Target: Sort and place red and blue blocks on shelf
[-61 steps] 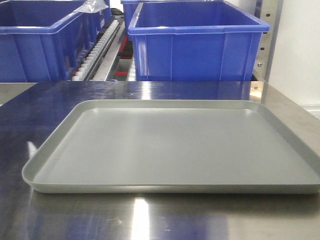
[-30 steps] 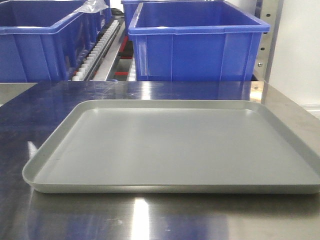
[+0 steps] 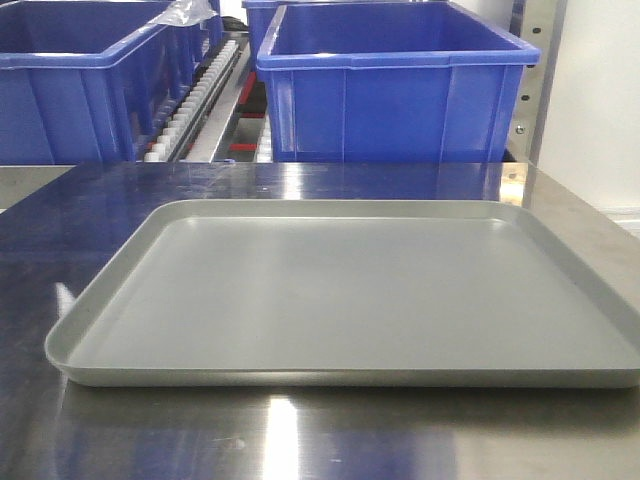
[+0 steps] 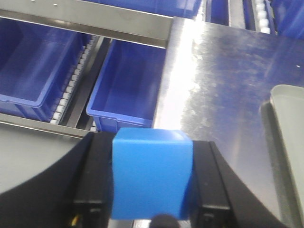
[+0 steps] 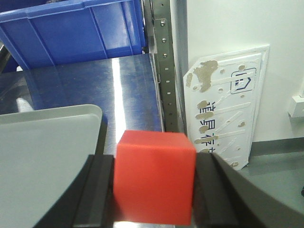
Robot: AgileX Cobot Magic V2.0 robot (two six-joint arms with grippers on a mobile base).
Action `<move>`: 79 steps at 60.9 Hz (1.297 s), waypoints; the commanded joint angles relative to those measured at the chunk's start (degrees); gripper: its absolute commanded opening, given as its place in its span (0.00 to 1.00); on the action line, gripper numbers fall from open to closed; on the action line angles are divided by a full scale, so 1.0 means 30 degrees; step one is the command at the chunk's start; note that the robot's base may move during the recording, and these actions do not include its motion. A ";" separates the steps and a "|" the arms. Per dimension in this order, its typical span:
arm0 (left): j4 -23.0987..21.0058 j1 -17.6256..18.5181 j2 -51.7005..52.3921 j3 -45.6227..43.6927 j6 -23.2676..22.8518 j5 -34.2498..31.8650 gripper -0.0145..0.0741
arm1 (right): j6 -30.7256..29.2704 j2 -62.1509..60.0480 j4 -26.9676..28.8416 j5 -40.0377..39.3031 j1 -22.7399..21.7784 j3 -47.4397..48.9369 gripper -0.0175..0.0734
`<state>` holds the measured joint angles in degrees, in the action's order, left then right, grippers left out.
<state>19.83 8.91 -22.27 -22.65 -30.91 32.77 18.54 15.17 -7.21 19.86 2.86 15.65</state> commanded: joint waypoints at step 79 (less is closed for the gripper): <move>0.1165 -0.0050 -0.0062 -0.0313 -0.0012 -0.1516 0.30 | -0.0183 0.0135 -0.0261 -0.1683 -0.0091 0.0534 0.25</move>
<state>22.28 8.79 -22.27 -21.91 -30.91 32.56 18.54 15.17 -7.21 19.86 2.86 15.65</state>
